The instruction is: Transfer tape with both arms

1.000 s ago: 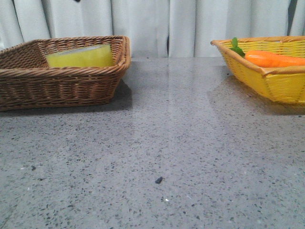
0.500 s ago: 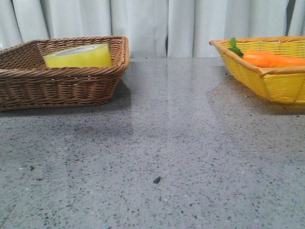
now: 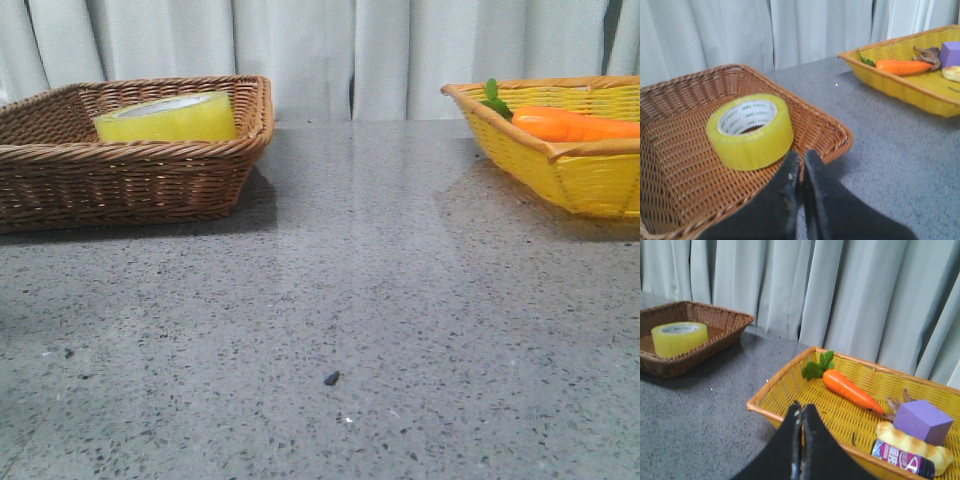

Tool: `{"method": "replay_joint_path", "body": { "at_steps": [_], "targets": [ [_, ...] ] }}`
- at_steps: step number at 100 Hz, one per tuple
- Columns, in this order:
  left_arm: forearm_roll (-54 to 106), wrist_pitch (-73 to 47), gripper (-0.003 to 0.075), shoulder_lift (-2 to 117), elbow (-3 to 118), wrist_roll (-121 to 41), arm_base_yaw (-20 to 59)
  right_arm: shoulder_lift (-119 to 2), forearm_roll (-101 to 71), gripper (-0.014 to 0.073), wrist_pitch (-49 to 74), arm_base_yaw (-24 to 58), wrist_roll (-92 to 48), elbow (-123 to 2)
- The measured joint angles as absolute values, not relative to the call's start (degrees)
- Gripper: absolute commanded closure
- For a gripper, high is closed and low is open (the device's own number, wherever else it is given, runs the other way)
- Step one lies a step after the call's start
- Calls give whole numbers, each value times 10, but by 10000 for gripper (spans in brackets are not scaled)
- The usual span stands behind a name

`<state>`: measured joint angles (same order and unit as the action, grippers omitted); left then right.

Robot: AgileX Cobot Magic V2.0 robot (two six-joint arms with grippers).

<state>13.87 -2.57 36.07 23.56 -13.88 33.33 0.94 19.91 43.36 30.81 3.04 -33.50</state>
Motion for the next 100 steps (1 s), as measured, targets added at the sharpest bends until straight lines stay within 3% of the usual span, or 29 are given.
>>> {"method": "replay_joint_path", "body": {
  "at_steps": [37, 52, 100],
  "targets": [
    [139, -26, 741, 365, 194, -139, 333, 9, 199, 662, 433, 308, 30, -304],
    [137, -28, 741, 312, 183, -139, 316, 9, 199, 662, 433, 308, 30, -304],
    [136, -82, 741, 0, -2, -137, 96, 9, 199, 662, 433, 308, 30, -304]
  ]
}}
